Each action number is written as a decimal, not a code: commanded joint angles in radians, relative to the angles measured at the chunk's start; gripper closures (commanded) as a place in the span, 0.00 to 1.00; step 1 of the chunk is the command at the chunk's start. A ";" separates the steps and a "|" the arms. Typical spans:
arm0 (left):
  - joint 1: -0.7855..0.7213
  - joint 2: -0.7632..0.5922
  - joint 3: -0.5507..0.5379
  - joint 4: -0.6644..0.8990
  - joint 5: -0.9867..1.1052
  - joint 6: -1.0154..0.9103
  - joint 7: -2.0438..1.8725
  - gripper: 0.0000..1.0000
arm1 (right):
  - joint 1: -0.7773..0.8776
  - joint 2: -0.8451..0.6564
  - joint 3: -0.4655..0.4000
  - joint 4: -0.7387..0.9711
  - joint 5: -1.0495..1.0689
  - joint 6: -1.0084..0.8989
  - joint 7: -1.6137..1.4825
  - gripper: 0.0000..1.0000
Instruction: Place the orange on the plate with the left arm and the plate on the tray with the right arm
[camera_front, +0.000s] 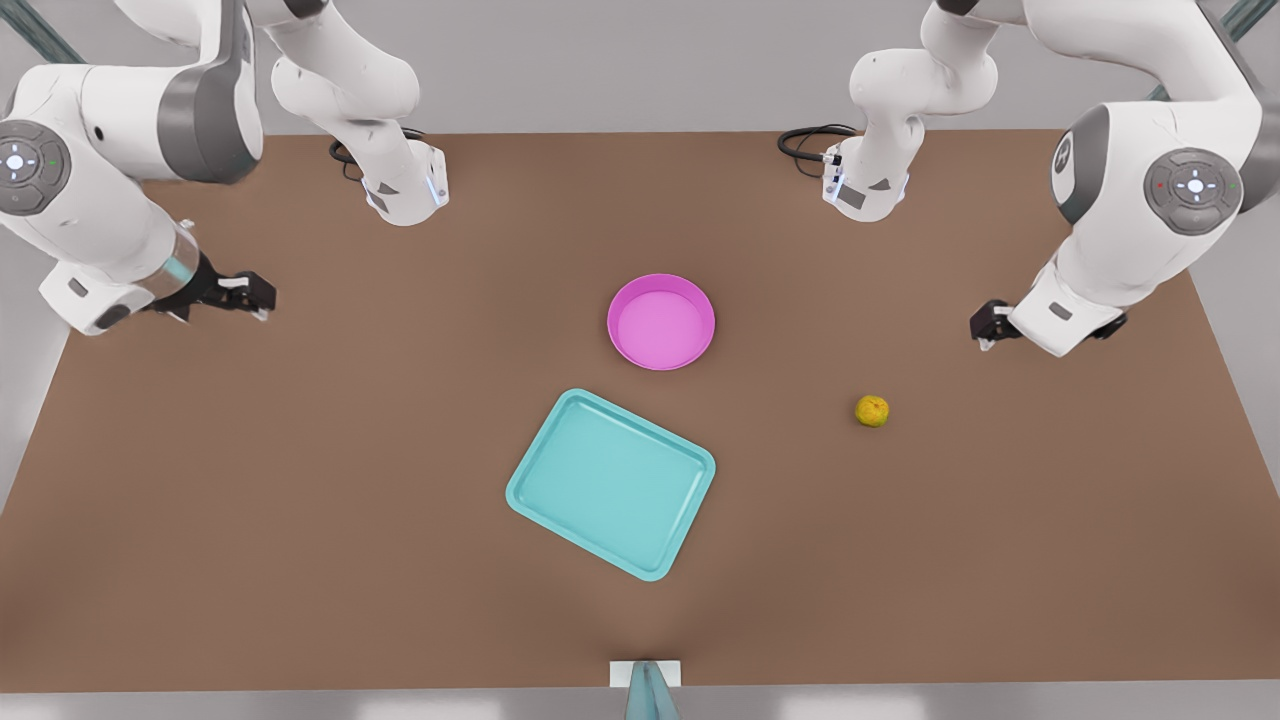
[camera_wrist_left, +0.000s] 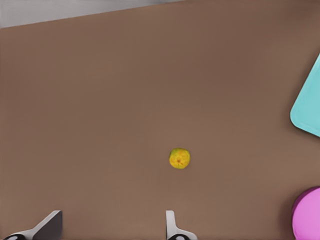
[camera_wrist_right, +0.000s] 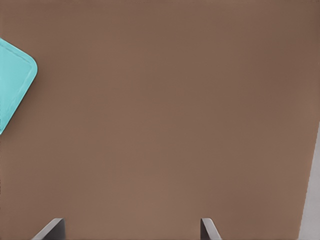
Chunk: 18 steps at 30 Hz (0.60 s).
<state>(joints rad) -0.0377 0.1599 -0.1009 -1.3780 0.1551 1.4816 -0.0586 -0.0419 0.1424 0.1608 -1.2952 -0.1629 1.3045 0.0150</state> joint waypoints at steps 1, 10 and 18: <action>0.001 0.001 0.000 0.001 0.004 0.012 0.008 0.00 | -0.001 -0.009 0.000 -0.010 0.013 0.061 -0.023 0.00; -0.018 0.280 0.003 -0.435 -0.002 0.531 -0.053 0.00 | 0.004 0.031 -0.001 -0.026 0.013 0.027 -0.023 0.00; -0.019 0.343 0.004 -0.503 0.000 0.635 -0.063 0.00 | 0.019 0.071 0.000 -0.026 0.013 0.025 -0.021 0.00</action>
<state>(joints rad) -0.0567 0.5010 -0.0966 -1.8795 0.1539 2.0031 -0.0848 -0.0237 0.2136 0.1614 -1.3211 -0.1509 1.3349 0.0009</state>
